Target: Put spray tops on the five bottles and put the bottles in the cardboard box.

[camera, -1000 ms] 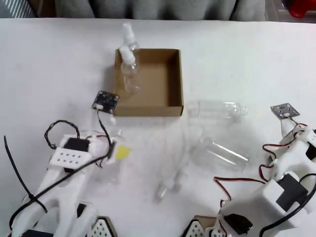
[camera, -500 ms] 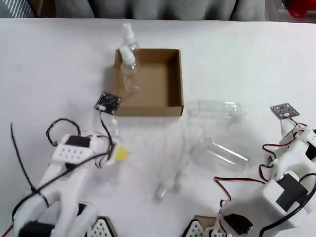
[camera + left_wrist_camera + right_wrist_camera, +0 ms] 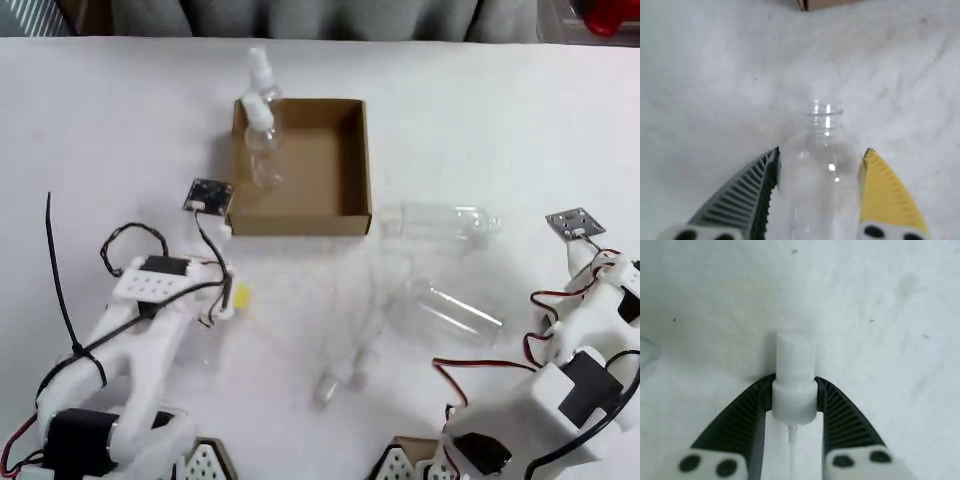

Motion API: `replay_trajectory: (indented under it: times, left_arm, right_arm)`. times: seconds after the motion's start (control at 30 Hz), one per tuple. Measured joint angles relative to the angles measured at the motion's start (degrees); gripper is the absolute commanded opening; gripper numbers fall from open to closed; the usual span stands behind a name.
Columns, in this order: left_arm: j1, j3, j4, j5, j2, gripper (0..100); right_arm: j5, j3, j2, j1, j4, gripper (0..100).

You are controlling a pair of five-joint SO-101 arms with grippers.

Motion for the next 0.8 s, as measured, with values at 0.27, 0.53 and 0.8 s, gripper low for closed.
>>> replay_trajectory:
  times: [0.27,0.53,0.8]
  left_arm:
    - [0.09,0.00,-0.44,0.00,0.00,3]
    - [0.09,0.00,-0.62,-2.81,0.00,3]
    - [0.09,0.00,-0.62,-5.01,0.00,3]
  right_arm:
    - [0.00,0.00,0.00,0.09,0.00,1.9]
    - [2.81,0.00,0.00,0.09,0.00,26.6]
    - [5.98,0.00,-0.09,0.09,0.00,28.2]
